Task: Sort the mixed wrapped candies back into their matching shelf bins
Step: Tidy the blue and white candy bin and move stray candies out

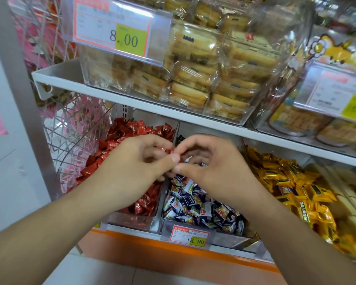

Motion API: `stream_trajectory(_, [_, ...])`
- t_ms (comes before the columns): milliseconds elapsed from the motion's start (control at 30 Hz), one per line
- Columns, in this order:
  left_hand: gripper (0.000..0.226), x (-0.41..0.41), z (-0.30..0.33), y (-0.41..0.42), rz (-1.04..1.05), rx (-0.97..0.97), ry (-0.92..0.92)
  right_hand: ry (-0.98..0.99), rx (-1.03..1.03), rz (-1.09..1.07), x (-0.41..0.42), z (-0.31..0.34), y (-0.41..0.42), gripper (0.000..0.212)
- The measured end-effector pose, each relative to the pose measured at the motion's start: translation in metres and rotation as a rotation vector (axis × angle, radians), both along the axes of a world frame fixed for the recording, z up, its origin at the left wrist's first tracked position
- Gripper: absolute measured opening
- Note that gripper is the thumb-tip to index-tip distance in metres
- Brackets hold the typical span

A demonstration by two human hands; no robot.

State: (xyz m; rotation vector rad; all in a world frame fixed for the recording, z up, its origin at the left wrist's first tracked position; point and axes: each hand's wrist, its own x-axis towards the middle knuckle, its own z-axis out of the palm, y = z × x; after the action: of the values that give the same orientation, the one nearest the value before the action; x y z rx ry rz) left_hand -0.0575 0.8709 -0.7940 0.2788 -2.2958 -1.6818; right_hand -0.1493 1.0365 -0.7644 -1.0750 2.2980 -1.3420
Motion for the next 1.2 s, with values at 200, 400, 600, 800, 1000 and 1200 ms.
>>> stream_trajectory(200, [0.023, 0.005, -0.013, -0.025, 0.222, -0.485, -0.107, 0.197, 0.102, -0.174, -0.042, -0.030, 0.015, 0.018])
stream_trajectory(400, [0.047, 0.006, -0.014, -0.005, -0.013, -0.715, -0.055, 0.324, 0.495, -0.145, -0.062, -0.064, 0.014, 0.008])
stream_trajectory(600, [0.050, 0.001, -0.023, -0.003, -0.073, -0.732, -0.043, 0.297, 0.591, -0.145, -0.072, -0.072, 0.004, 0.032])
stream_trajectory(800, [0.049, -0.001, -0.025, -0.005, -0.071, -0.736, -0.032, 0.350, 0.521, -0.160, -0.072, -0.080, 0.004, 0.020])
stream_trajectory(1000, [0.044, 0.000, -0.020, -0.004, -0.040, -0.700, -0.044, 0.290, 0.319, -0.312, -0.069, -0.055, 0.014, 0.019])
stream_trajectory(1200, [0.046, 0.002, -0.012, -0.003, 0.026, -0.522, -0.007, -0.077, -0.016, -0.267, -0.030, -0.013, 0.008, 0.008])
